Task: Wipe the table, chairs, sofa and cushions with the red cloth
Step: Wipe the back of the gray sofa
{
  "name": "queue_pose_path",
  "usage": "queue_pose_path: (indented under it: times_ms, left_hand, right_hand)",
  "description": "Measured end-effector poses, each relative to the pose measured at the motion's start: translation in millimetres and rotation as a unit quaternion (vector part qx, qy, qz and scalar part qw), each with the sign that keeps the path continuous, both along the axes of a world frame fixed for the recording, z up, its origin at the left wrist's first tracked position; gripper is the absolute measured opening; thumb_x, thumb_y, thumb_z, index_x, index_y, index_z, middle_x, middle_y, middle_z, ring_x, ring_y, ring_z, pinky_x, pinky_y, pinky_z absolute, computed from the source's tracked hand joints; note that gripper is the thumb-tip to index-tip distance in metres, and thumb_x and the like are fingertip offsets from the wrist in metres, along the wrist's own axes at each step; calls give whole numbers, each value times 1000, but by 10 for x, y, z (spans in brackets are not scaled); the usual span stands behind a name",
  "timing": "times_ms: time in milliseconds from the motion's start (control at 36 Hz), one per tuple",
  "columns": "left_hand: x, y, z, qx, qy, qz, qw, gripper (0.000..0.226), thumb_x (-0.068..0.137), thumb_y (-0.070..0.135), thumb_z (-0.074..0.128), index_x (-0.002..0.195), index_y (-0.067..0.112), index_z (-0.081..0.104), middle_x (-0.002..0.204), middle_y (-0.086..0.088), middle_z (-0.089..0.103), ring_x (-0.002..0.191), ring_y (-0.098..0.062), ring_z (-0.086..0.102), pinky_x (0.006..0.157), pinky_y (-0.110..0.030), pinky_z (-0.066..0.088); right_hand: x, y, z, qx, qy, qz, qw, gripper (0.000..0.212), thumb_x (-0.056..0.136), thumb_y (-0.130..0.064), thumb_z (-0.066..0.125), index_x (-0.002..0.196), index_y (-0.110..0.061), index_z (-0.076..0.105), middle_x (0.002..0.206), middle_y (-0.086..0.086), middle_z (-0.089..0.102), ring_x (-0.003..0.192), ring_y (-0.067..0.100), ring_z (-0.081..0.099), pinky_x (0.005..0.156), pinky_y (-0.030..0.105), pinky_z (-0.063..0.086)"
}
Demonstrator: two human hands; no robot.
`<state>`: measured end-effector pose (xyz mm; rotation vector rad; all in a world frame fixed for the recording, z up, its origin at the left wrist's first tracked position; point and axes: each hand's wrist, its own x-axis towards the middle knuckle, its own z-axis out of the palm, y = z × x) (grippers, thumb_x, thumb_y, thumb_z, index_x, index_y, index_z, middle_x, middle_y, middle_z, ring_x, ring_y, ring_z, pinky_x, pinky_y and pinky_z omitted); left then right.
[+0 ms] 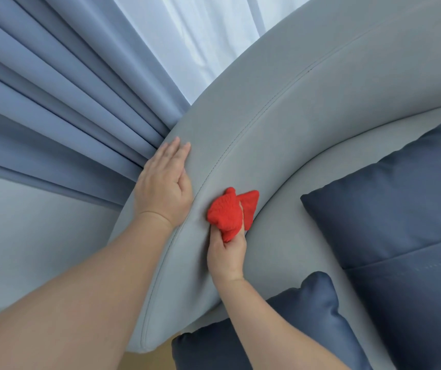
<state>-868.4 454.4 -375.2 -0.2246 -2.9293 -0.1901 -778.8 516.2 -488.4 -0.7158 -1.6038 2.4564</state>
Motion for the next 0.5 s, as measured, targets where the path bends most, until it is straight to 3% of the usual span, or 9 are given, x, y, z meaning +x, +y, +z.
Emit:
queue_pose_path:
  times_ms: [111,167,306,389,500]
  left_hand:
    - [-6,-5,-19,1,0,4,1000,51,89,15,34,138,15,49,147,-4,42,137,-22,36,111,-36,28]
    - [1,-11,-28,-3,0,5,1000,51,89,16,34,138,16,48,147,-3,42,137,-21,36,110,-34,27]
    - [10,-28,-37,-6,-8,12,1000,52,91,18,31,140,20,46,149,0,40,138,-17,32,111,-30,23]
    - [27,-52,-43,-4,-8,12,1000,52,91,19,30,140,21,45,149,1,39,139,-16,31,112,-30,21]
    - [20,-46,-46,0,-14,14,1000,53,90,20,29,141,22,45,150,3,38,140,-15,30,113,-32,22]
  right_hand:
    - [-187,114,-80,7,-49,-7,999,53,90,-2,56,141,-3,42,134,6,57,128,14,49,111,31,35]
    - [-353,212,-97,14,-82,-20,996,49,91,-3,56,138,-4,46,133,13,57,127,21,51,109,37,36]
    - [-944,655,-93,54,-111,-83,989,25,88,-6,53,112,-3,61,108,12,62,104,22,57,99,35,44]
    - [-1318,993,-136,68,-123,-121,983,21,85,-15,51,102,-9,62,116,16,60,110,27,57,100,42,43]
    - [-1755,1477,-93,38,-134,-193,971,11,88,-29,55,91,-24,64,102,0,64,91,13,58,95,37,48]
